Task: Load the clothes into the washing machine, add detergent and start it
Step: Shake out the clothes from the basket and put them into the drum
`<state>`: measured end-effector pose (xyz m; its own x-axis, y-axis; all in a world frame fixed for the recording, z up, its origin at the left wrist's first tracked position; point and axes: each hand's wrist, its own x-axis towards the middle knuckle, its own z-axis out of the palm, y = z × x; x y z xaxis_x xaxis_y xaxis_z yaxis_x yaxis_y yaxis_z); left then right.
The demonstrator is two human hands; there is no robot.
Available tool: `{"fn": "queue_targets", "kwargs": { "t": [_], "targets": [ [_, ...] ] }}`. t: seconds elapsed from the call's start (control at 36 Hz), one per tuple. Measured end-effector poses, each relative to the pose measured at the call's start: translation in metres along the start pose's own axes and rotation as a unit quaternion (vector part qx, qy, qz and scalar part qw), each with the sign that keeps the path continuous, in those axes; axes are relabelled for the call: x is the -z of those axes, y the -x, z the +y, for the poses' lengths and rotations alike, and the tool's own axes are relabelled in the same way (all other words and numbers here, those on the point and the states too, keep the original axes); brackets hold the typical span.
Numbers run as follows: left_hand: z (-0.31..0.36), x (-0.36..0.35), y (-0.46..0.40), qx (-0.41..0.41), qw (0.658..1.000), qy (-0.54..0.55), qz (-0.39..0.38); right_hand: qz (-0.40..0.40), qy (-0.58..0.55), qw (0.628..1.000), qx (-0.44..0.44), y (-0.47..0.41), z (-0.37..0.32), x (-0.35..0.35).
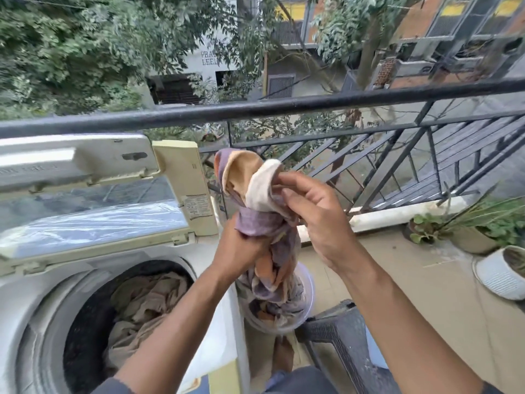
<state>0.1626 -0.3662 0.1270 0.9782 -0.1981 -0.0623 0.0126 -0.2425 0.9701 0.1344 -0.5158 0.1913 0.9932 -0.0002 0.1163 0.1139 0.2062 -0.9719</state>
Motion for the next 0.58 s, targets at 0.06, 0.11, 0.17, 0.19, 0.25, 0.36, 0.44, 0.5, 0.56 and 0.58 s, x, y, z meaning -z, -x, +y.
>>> {"fn": "queue_targets", "kwargs": {
  "t": [0.06, 0.11, 0.17, 0.19, 0.25, 0.36, 0.44, 0.5, 0.56, 0.58],
  "targets": [
    [0.0, 0.002, 0.001, 0.003, 1.0, 0.026, 0.015, 0.061, 0.028, 0.998, 0.011, 0.006, 0.009, 0.01],
    [0.002, 0.004, 0.001, 0.005, 0.998, 0.061, 0.025, 0.129, 0.085, 0.988, -0.007, 0.011, 0.033, 0.028],
    [0.006, 0.007, 0.0, 0.005, 0.996, 0.086, 0.032, 0.161, 0.155, 0.971, -0.084, 0.018, 0.068, 0.049],
    [0.008, 0.007, -0.001, 0.004, 0.995, 0.098, 0.034, 0.155, 0.199, 0.957, -0.143, 0.023, 0.088, 0.059],
    [0.013, 0.008, -0.001, -0.005, 0.993, 0.112, 0.037, 0.104, 0.292, 0.914, -0.26, 0.035, 0.124, 0.073],
    [0.025, 0.007, 0.0, 0.002, 0.99, 0.136, 0.028, 0.019, 0.398, 0.842, -0.363, 0.055, 0.166, 0.071],
    [0.032, 0.006, 0.001, 0.003, 0.988, 0.151, 0.023, -0.012, 0.432, 0.821, -0.374, 0.052, 0.183, 0.065],
    [0.035, 0.008, 0.0, 0.005, 0.987, 0.158, 0.025, 0.0, 0.468, 0.806, -0.363, 0.048, 0.195, 0.066],
    [0.033, 0.01, -0.002, 0.005, 0.987, 0.156, 0.03, 0.022, 0.499, 0.792, -0.35, 0.045, 0.203, 0.072],
    [0.032, 0.011, -0.003, 0.007, 0.987, 0.156, 0.034, 0.033, 0.507, 0.789, -0.345, 0.044, 0.207, 0.075]
  ]
}}
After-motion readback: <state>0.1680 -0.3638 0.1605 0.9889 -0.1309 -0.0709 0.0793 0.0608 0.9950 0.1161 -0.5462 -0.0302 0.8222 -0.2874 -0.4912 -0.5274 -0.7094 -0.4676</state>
